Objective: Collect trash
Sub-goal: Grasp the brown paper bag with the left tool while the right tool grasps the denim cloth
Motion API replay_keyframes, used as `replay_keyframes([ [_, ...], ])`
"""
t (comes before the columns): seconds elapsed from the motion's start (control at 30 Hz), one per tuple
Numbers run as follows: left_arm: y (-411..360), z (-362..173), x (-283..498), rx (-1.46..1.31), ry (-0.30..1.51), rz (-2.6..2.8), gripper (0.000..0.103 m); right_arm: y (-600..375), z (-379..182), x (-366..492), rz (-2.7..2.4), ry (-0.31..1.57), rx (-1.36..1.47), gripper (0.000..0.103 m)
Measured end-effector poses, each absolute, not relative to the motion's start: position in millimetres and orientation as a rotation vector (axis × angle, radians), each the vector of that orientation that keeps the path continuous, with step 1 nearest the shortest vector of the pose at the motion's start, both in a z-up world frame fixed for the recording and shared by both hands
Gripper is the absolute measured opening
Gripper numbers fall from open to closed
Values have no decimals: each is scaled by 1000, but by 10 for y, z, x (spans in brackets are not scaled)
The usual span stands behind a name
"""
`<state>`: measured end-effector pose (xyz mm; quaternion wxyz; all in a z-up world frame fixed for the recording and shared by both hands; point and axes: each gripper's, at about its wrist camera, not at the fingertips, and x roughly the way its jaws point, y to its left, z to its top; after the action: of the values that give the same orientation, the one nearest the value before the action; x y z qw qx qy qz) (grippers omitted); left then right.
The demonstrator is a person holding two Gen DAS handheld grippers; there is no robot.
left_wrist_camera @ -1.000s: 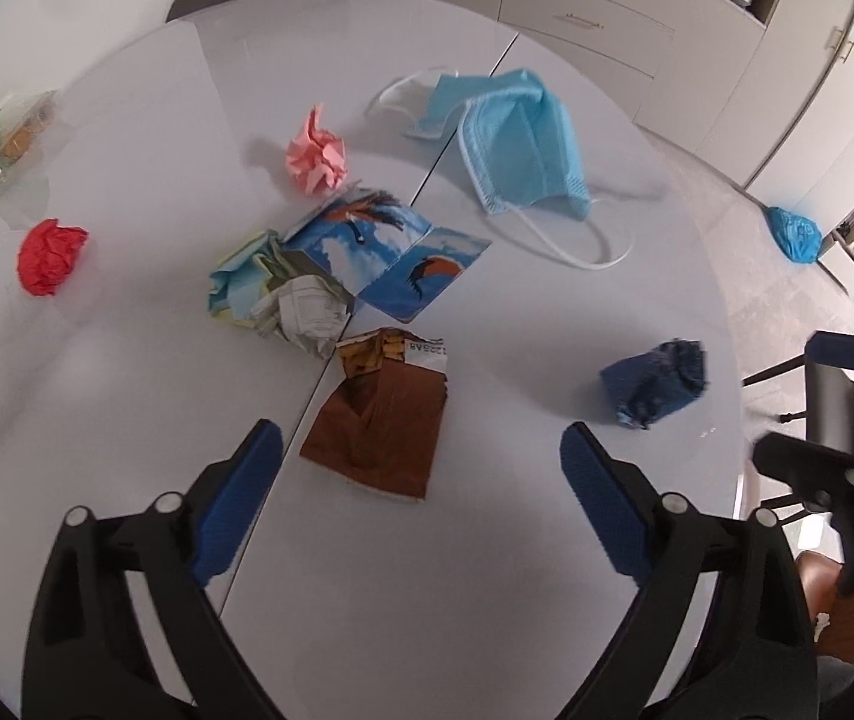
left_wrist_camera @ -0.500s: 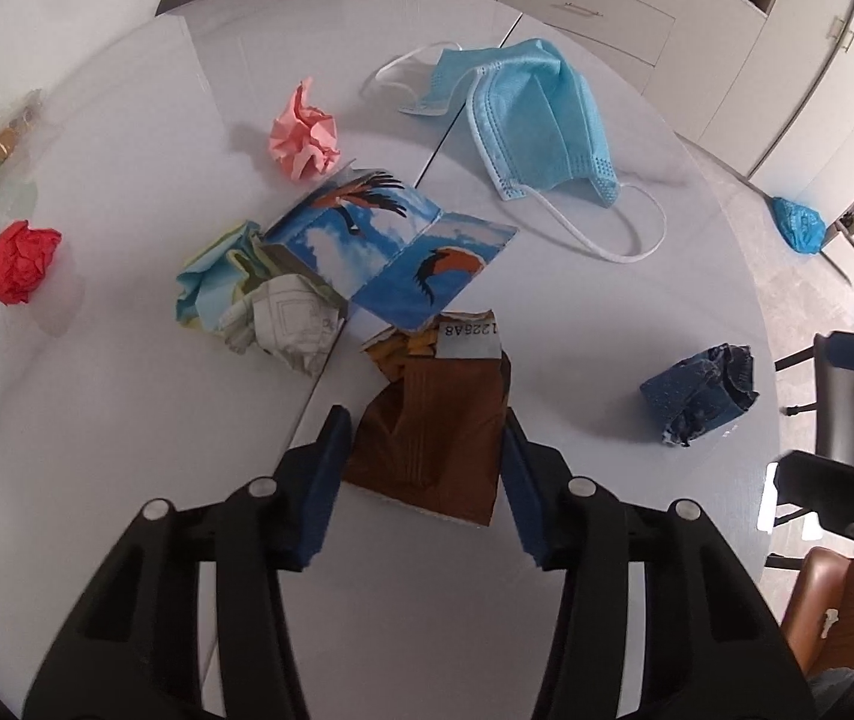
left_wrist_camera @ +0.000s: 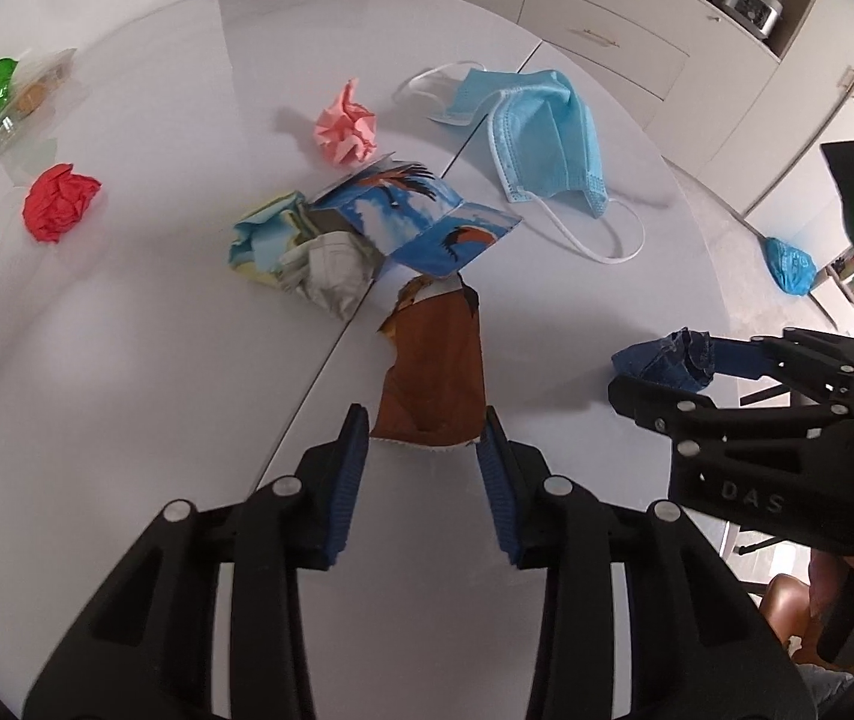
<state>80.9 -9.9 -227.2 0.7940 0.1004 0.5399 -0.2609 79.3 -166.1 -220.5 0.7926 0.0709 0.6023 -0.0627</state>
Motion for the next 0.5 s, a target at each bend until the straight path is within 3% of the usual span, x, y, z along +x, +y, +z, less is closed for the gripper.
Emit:
replay_keyframes([
  [0.03, -81, -2276, 815, 212, 1162, -559, 37, -1656, -2198, 791, -136, 1290, 143, 47],
  [0.07, -65, -2283, 825, 207, 1164, -558, 37, -1654, -2193, 795, -134, 1286, 137, 44],
  [0.33, -57, -2323, 945, 193, 1183, -547, 37, -1740, -2156, 755, -102, 1271, 201, 38],
  [0.5, -119, -2343, 1000, 210, 1176, -533, 61, -1787, -2131, 689, -87, 1267, 238, 38],
])
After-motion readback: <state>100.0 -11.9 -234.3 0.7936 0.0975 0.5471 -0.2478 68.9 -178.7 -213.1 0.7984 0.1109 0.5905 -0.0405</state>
